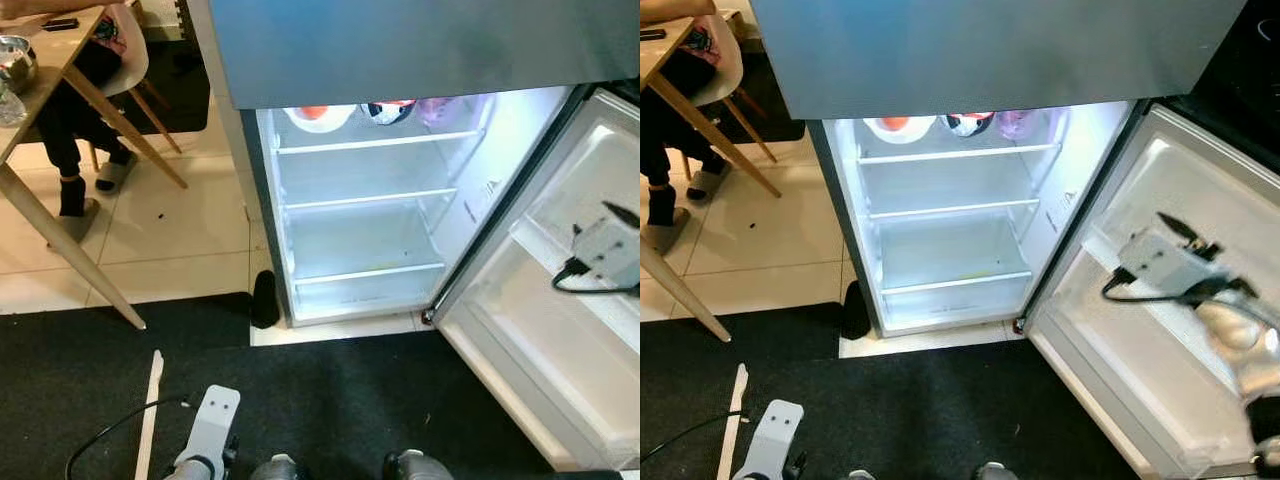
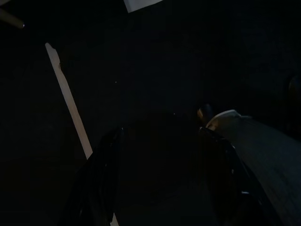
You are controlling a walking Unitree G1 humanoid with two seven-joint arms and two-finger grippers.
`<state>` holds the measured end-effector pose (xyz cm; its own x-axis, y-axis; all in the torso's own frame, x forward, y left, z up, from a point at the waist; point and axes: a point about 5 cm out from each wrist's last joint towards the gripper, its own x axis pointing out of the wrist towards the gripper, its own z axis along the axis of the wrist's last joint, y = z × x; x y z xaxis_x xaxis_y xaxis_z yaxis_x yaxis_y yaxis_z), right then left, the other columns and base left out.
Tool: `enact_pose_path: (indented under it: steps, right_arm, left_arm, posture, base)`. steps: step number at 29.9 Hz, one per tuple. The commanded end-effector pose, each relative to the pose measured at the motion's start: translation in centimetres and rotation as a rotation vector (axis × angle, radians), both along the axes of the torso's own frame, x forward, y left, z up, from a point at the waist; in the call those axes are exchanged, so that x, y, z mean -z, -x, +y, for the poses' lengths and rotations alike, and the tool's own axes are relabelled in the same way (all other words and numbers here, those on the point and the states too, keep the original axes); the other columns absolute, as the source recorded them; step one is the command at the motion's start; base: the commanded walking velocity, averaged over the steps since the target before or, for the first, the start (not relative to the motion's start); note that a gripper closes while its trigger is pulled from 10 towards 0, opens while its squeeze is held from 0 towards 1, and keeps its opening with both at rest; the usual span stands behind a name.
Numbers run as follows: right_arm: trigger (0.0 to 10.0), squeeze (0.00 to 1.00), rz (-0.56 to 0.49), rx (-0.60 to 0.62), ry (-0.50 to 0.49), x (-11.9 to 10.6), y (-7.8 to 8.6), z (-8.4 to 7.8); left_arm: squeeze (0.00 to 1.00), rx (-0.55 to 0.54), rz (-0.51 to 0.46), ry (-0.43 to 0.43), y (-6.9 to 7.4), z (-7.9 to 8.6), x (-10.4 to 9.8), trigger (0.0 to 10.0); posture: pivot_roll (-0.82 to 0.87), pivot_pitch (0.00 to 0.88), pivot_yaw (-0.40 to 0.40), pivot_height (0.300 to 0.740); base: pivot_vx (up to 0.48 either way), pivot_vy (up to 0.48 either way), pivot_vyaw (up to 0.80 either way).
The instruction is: Restocking fridge
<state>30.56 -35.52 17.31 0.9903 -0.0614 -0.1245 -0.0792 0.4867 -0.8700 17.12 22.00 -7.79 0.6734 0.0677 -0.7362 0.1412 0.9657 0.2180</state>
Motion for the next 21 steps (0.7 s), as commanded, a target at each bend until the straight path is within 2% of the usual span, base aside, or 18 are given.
enact_pose_path:
  steps: [1,2,3,4,6,7,11,14,19,21]
  right_arm:
    - [10.0,0.0,0.158,0.031,-0.051,2.1,1.0,-0.9]
    - [10.0,0.0,0.158,0.031,-0.051,2.1,1.0,-0.9]
    - [10.0,0.0,0.212,0.05,-0.11,2.5,1.5,-1.5]
    - [10.0,0.0,0.253,0.076,-0.21,2.7,2.2,-2.3]
    - [10.0,0.0,0.271,0.117,-0.354,2.4,3.2,-3.8]
    - [10.0,0.0,0.271,0.117,-0.354,2.4,3.2,-3.8]
    - [10.0,0.0,0.236,0.247,-0.2,0.4,4.8,-7.2]
    - [10.0,0.0,0.233,0.286,-0.152,0.0,5.3,-8.0]
    - [10.0,0.0,0.324,0.308,-0.105,0.6,6.4,-8.7]
    - [10.0,0.0,0.44,0.291,-0.099,2.2,7.2,-8.5]
  left_arm:
    - [0.0,-0.008,0.025,0.004,0.8,-0.1,0.4,10.0]
    - [0.0,-0.008,0.025,0.004,0.8,-0.1,0.4,10.0]
    - [0.0,-0.01,0.024,0.004,0.8,-0.2,0.4,10.0]
    - [0.0,-0.011,0.023,0.004,0.8,-0.1,0.4,10.0]
    - [0.0,-0.014,0.022,0.004,0.9,-0.1,0.4,10.0]
    - [0.0,-0.014,0.022,0.004,0.9,-0.1,0.4,10.0]
    - [0.0,-0.015,0.024,0.001,1.0,0.1,0.4,10.0]
    - [0.0,-0.013,0.025,0.001,1.0,0.1,0.4,10.0]
    - [0.0,-0.01,0.024,0.004,1.0,0.0,0.4,10.0]
    - [0.0,-0.009,0.02,0.006,0.9,0.0,0.4,10.0]
  posture:
    - [-0.12,0.153,-0.027,0.74]
    - [-0.12,0.153,-0.027,0.74]
    - [-0.11,0.154,-0.028,0.74]
    - [-0.11,0.156,-0.029,0.74]
    - [-0.12,0.158,-0.03,0.74]
    - [-0.12,0.158,-0.03,0.74]
    - [-0.12,0.163,-0.028,0.74]
    - [-0.13,0.164,-0.028,0.74]
    - [-0.12,0.164,-0.026,0.74]
    - [-0.12,0.165,-0.024,0.74]
  base:
    - [0.0,0.0,0.0]
    - [0.0,0.0,0.0]
    - [0.0,0.0,0.0]
    - [0.0,0.0,0.0]
    - [0.0,0.0,0.0]
    - [0.0,0.0,0.0]
    - [0.0,0.0,0.0]
    - [0.0,0.0,0.0]
    - [0.0,0.0,0.0]
    - [0.0,0.0,0.0]
